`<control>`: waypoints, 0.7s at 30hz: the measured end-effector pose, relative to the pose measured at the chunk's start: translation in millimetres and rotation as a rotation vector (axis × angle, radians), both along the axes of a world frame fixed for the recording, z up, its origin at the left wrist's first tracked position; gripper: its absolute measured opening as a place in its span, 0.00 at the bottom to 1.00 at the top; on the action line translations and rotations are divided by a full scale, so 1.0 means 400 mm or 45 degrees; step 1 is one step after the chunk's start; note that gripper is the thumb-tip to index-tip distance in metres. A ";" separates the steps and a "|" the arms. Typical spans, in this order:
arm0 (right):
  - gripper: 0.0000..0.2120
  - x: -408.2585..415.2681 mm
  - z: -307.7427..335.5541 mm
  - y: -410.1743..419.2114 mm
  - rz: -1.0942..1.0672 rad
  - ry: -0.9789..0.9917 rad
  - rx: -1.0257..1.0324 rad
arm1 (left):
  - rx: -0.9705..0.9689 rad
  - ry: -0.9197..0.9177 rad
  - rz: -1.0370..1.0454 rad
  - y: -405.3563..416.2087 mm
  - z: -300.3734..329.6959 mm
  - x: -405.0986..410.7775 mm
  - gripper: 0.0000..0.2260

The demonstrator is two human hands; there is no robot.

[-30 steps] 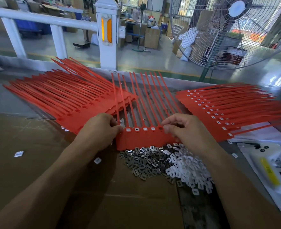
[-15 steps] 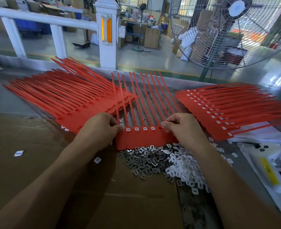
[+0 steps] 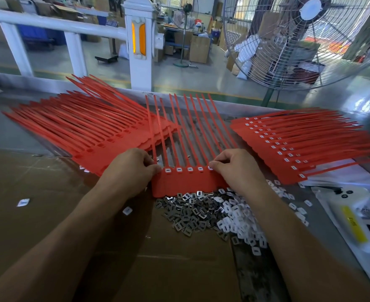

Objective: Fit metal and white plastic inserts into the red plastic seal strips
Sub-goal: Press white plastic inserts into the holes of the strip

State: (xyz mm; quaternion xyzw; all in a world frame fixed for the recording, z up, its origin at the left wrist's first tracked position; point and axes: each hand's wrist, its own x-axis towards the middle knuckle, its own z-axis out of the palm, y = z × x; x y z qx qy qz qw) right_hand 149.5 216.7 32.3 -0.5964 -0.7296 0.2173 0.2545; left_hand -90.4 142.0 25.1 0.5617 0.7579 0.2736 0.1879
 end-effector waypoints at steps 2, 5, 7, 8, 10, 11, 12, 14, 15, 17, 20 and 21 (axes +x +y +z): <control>0.06 -0.003 0.001 -0.003 -0.007 0.003 0.008 | -0.004 -0.004 0.000 0.001 -0.002 0.000 0.07; 0.04 0.002 0.006 -0.011 0.029 -0.008 0.029 | -0.009 -0.008 0.003 0.001 -0.003 -0.001 0.07; 0.04 0.010 0.011 -0.021 0.101 -0.042 0.055 | -0.010 -0.010 0.007 0.002 -0.005 -0.003 0.07; 0.07 0.013 0.015 -0.026 0.138 -0.085 0.074 | -0.011 -0.011 0.008 0.002 -0.005 -0.003 0.07; 0.11 0.017 0.025 -0.036 0.199 -0.219 0.137 | -0.008 -0.021 0.012 0.002 -0.007 -0.003 0.07; 0.12 0.017 0.030 -0.041 0.230 -0.303 0.178 | -0.006 -0.022 0.015 0.003 -0.009 -0.003 0.07; 0.13 0.014 0.033 -0.044 0.262 -0.398 0.214 | -0.004 -0.018 0.018 0.003 -0.009 -0.003 0.08; 0.15 0.001 0.034 -0.053 0.306 -0.636 0.278 | -0.005 -0.007 0.024 0.004 -0.008 -0.002 0.08; 0.16 -0.006 0.032 -0.058 0.316 -0.749 0.315 | -0.005 -0.007 0.024 0.004 -0.007 -0.002 0.08; 0.16 -0.019 0.029 -0.064 0.330 -0.862 0.373 | -0.010 -0.013 0.020 0.004 -0.005 -0.003 0.08; 0.17 -0.005 0.034 -0.056 0.337 -0.752 0.288 | -0.008 -0.022 0.018 0.003 -0.005 -0.003 0.08; 0.17 0.006 0.036 -0.050 0.339 -0.672 0.236 | -0.001 -0.021 0.017 0.003 -0.006 -0.003 0.08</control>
